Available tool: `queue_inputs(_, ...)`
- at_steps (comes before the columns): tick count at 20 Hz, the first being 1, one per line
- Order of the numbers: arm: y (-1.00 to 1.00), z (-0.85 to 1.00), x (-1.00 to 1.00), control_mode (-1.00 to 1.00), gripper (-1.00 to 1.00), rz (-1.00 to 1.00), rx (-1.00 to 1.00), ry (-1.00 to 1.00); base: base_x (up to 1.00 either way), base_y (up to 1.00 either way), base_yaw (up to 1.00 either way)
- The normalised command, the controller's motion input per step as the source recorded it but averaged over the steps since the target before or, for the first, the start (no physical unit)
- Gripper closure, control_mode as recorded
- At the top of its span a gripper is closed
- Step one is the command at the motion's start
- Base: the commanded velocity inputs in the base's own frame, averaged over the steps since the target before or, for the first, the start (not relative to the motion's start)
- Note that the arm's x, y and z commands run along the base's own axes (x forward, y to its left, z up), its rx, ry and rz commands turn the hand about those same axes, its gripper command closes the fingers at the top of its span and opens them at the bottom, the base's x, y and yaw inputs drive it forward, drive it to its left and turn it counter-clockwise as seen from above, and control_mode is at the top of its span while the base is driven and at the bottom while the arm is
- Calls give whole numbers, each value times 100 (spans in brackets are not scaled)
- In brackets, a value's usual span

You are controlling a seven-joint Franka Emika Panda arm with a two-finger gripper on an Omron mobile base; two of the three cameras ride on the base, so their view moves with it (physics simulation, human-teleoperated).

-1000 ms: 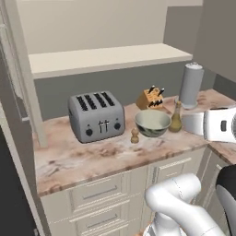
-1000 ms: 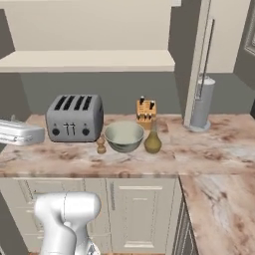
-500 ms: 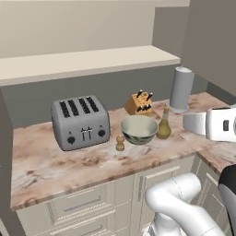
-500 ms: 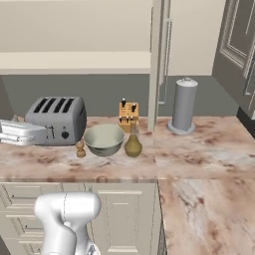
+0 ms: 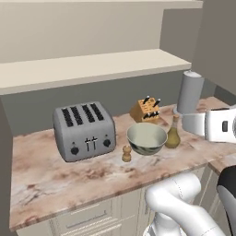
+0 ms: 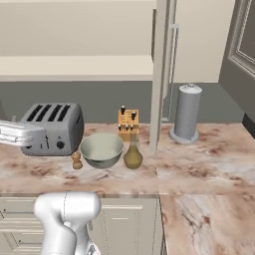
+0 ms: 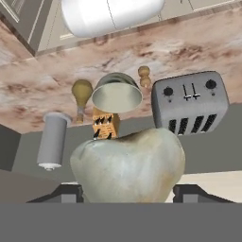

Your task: Retrieve the bottle and the shaker from the cabinet and place them next to the mixing bowl on the counter. Then add garlic from the fridge to the mixing bowl.

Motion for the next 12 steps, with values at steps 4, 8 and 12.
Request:
queue_inputs(4, 0, 0, 0, 100, 100, 0, 0, 0, 45, 3, 0)
queue_inputs(8, -1, -4, 7, -100, 100, 0, 0, 2, 0, 0, 0)
queue_inputs(12, -4, -10, 18, -100, 100, 0, 0, 8, 0, 0, 0)
